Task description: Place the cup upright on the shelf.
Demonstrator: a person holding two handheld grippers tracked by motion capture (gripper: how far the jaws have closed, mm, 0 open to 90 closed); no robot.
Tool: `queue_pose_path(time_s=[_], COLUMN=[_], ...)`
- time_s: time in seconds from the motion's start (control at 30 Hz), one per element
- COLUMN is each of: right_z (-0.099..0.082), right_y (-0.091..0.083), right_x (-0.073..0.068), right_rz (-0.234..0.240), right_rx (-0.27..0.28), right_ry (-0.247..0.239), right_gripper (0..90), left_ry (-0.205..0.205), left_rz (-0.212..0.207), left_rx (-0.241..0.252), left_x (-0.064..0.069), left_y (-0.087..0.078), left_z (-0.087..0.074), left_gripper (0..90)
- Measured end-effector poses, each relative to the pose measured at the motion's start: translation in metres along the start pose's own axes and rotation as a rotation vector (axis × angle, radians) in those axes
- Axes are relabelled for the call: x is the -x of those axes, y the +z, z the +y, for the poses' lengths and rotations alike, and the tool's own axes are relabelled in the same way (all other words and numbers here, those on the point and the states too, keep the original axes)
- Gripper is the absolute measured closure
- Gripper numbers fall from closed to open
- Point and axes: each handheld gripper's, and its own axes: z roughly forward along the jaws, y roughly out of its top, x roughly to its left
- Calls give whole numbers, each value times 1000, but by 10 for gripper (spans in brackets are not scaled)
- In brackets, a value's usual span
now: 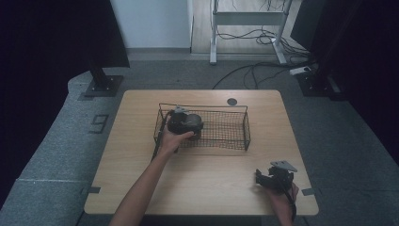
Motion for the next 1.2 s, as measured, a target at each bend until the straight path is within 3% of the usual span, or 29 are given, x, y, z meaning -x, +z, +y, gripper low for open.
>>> queue_pose_path(time_s=[0.37, 1.2], right_z=[0, 0], right_y=[0, 0], right_x=[0, 0], right_rz=[0, 0], right_rx=[0, 0], right_ry=[0, 0], right_gripper=[131, 131], left_ry=[10, 39], left_rz=[46, 54], left_rx=[-38, -108], left_x=[0, 3], left_y=[10, 17], left_z=[-5, -10], left_gripper=[148, 141])
